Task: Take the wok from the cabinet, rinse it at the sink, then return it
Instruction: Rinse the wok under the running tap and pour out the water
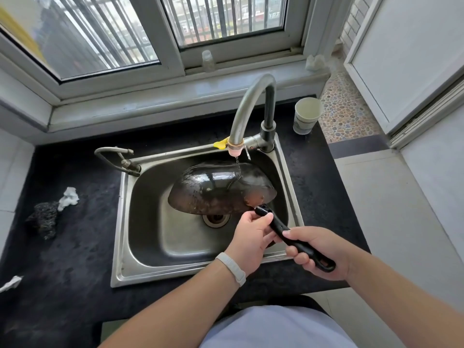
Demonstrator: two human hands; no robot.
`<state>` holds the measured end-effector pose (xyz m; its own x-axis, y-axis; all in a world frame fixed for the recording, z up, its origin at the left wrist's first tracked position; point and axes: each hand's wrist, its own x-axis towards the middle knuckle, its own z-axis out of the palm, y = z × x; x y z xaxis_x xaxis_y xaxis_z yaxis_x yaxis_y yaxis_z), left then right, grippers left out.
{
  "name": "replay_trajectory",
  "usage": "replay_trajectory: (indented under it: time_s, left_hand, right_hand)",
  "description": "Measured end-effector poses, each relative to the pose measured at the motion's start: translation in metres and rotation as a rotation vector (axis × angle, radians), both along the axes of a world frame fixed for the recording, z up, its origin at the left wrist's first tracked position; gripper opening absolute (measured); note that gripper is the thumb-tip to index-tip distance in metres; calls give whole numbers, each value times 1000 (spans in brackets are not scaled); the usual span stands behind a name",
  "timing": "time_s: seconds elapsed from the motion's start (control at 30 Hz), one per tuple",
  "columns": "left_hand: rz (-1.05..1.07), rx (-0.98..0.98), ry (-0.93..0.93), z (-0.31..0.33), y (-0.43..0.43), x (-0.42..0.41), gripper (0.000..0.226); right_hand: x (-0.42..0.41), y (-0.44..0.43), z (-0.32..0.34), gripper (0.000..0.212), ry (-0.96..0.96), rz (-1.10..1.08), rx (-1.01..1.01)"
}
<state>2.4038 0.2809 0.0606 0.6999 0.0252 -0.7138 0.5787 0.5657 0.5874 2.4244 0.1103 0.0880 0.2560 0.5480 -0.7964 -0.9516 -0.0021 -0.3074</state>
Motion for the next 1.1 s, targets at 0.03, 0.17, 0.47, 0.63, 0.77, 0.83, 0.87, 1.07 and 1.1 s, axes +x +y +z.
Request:
replay_trajectory:
  time_s: [0.03, 0.17, 0.47, 0.63, 0.77, 0.83, 0.87, 1.07, 1.1]
  left_hand:
    - [-8, 7, 1, -1, -2, 1, 12]
    - [-62, 13, -14, -3, -7, 3, 15]
    - [-143, 41, -29, 0, -5, 5, 17]
    - [-158, 26, -11, -4, -2, 4, 18]
    - [-189, 29, 0, -5, -2, 6, 20]
    - [-210, 37, -3, -4, -1, 8, 21]
    - [-220, 44, -3, -4, 0, 8, 23]
    - [-265, 60, -13, -8, 6, 3, 32]
    - [-287, 65, -20, -8, 7, 2, 34]
  right_hand:
    - [-1, -2, 0, 50, 10, -10, 5]
    - [-7, -6, -1, 47, 43, -60, 28]
    - [-21, 4, 1, 43, 104, -197, 69]
    - [-27, 11, 3, 38, 152, -251, 68]
    - [-29, 13, 5, 39, 168, -287, 71]
    - [-30, 14, 7, 38, 160, -289, 68]
    - [-30, 15, 8, 34, 143, -274, 61]
    - [-33, 16, 12, 23, -241, 31, -202]
    - [-34, 15, 14, 22, -318, 95, -260]
